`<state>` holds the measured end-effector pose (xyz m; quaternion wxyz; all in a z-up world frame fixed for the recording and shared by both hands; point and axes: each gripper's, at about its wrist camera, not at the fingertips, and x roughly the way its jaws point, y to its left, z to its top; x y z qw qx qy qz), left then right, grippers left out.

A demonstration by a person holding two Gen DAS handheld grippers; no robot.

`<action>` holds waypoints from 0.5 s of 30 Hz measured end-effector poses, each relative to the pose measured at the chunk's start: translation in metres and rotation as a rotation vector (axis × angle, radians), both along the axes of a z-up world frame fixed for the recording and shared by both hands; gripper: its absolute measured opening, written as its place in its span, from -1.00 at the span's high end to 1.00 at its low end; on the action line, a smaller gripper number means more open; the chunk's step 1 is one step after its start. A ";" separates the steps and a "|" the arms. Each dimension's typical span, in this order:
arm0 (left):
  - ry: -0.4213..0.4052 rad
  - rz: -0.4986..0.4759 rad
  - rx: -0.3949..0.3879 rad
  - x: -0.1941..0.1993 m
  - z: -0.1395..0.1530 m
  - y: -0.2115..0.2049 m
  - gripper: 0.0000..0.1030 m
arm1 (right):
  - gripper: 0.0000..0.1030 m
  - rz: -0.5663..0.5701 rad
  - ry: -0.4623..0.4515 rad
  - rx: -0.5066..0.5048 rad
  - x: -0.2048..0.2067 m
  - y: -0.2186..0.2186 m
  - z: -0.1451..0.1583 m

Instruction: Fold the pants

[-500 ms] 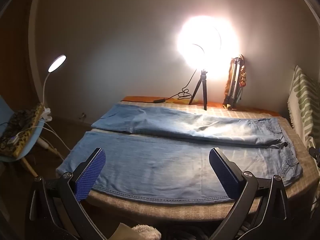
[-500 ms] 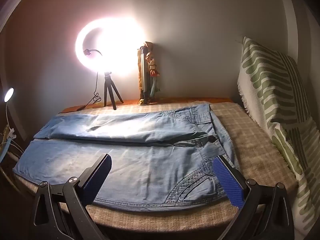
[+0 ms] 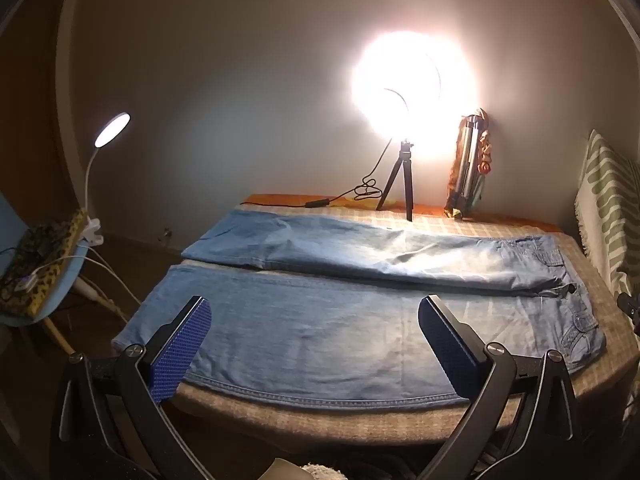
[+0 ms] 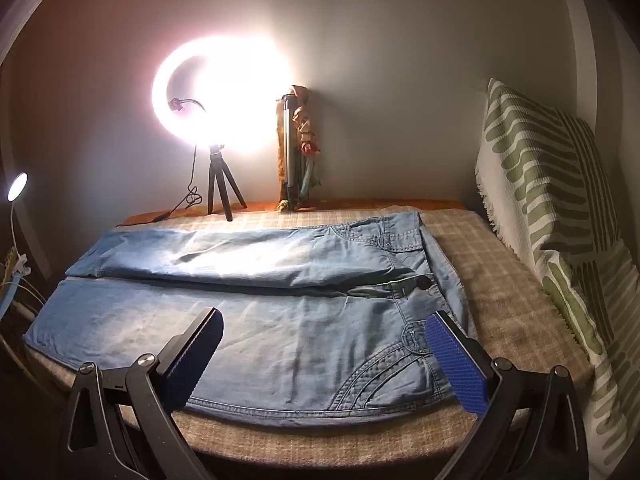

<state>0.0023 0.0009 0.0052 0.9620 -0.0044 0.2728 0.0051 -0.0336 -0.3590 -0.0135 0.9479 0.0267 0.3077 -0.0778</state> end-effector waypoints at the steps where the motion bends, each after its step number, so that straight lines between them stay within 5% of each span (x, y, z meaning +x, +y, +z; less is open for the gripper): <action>1: -0.001 0.000 0.000 0.000 0.001 0.000 -0.99 | -0.99 0.001 0.000 -0.001 0.001 0.002 0.000; 15: -0.004 -0.005 -0.006 -0.004 -0.002 -0.003 -0.99 | -0.99 -0.013 -0.012 -0.002 -0.005 -0.006 0.001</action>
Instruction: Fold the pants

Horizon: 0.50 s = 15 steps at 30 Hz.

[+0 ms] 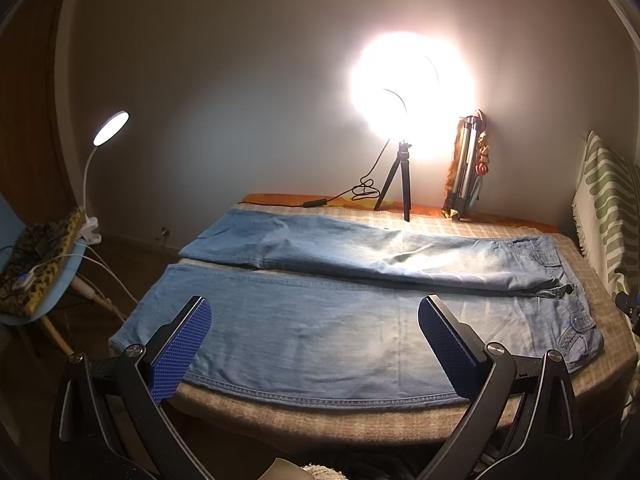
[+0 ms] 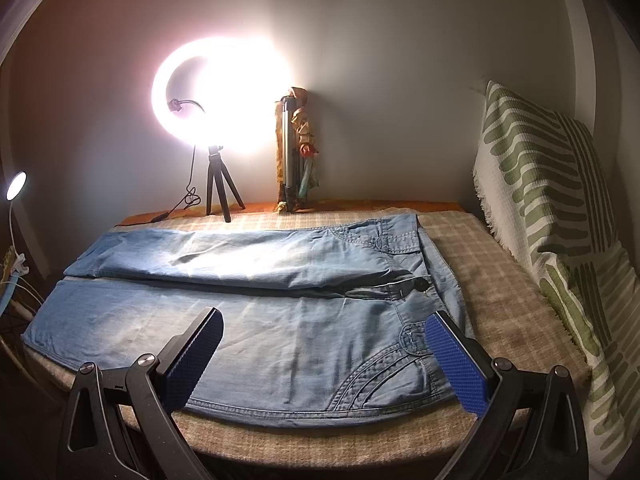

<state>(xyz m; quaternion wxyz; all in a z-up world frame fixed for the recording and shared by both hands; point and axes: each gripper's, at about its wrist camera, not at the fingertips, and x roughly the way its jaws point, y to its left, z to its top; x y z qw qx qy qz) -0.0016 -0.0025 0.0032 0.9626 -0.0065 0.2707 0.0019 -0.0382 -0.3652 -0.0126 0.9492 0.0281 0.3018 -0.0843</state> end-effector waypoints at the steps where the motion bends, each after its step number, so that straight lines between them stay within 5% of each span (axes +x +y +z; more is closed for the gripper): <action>1: 0.000 0.001 -0.003 0.000 0.000 0.000 -0.99 | -0.99 -0.001 0.000 -0.001 0.000 0.000 0.001; 15: 0.004 0.003 -0.014 0.004 -0.001 0.005 -0.99 | -0.99 -0.002 -0.011 -0.018 -0.001 0.004 0.009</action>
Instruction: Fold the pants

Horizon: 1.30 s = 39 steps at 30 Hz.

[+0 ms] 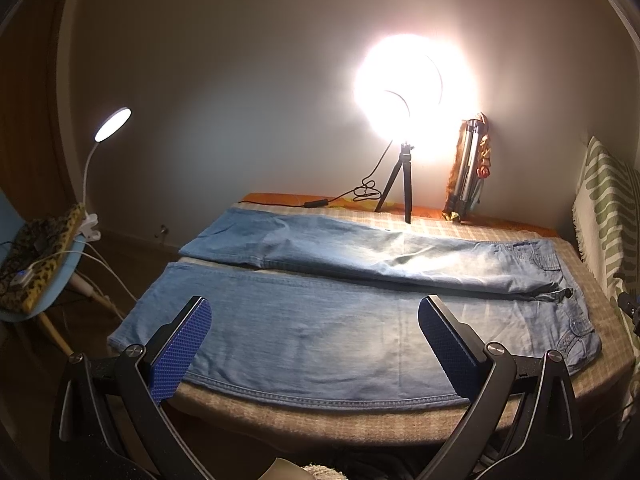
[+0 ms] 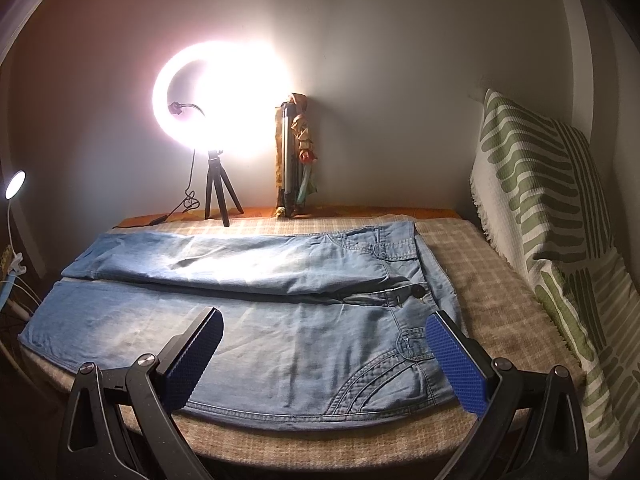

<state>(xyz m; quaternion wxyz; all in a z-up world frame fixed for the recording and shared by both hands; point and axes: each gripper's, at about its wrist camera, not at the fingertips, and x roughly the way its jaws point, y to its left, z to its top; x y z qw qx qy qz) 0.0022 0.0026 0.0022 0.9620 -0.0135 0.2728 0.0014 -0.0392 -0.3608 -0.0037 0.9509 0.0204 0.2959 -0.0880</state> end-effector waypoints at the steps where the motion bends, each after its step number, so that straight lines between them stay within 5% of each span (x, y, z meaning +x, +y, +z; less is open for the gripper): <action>1: 0.000 -0.001 0.000 0.000 0.000 0.000 -0.99 | -0.99 0.000 -0.001 -0.001 0.000 0.000 0.000; 39: 0.005 -0.005 -0.004 0.000 -0.004 0.003 -0.99 | -0.99 -0.014 -0.007 0.004 -0.001 -0.002 0.002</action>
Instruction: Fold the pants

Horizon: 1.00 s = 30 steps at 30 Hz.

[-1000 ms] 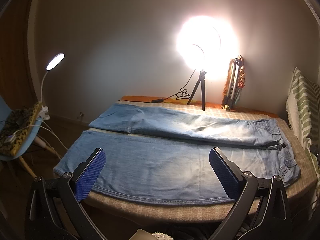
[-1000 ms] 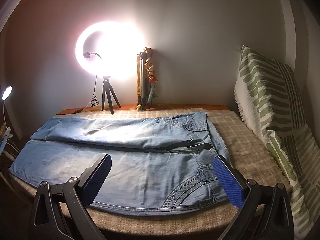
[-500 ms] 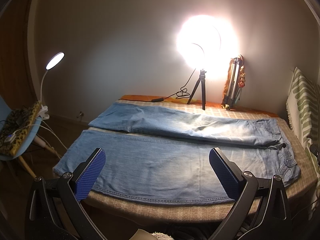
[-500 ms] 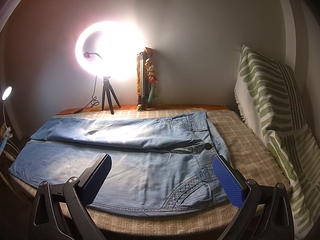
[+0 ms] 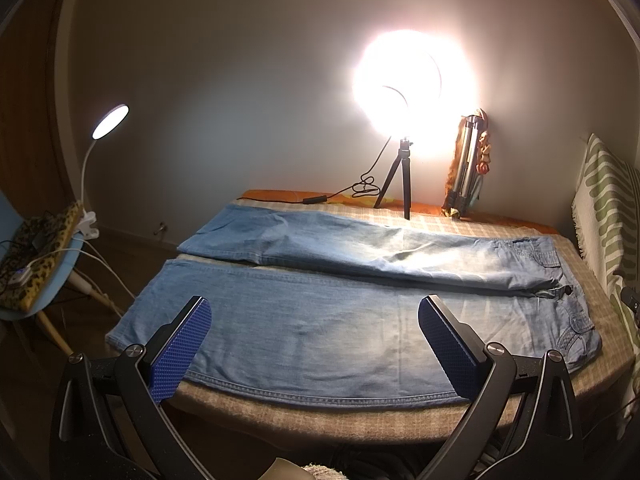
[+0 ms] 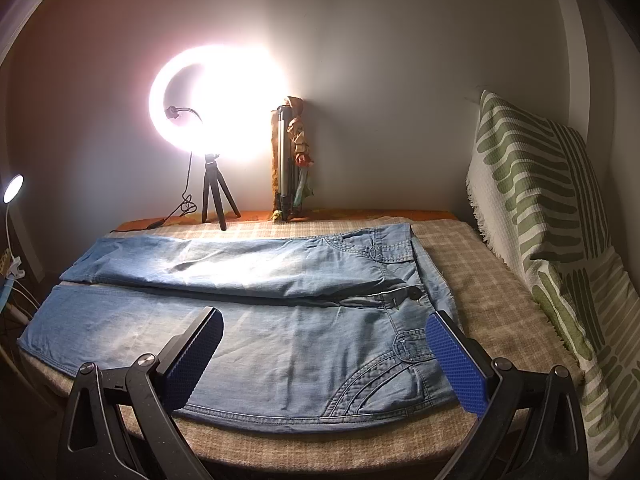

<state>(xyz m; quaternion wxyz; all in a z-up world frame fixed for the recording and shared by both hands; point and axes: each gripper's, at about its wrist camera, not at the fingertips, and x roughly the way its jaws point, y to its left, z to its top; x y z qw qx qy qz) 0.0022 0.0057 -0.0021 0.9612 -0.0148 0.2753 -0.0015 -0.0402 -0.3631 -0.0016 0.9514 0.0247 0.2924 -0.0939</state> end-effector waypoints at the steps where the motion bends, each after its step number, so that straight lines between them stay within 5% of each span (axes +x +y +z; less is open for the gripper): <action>1: 0.000 0.000 0.000 0.000 0.000 0.000 -0.99 | -0.99 0.000 0.000 0.000 0.000 0.000 0.000; 19: 0.009 0.044 0.033 0.003 -0.006 0.005 -0.99 | -0.99 0.019 0.015 0.011 0.005 -0.002 -0.007; 30: 0.010 0.071 0.105 0.013 -0.006 0.031 -0.99 | -0.99 0.139 -0.006 0.047 0.017 0.002 -0.006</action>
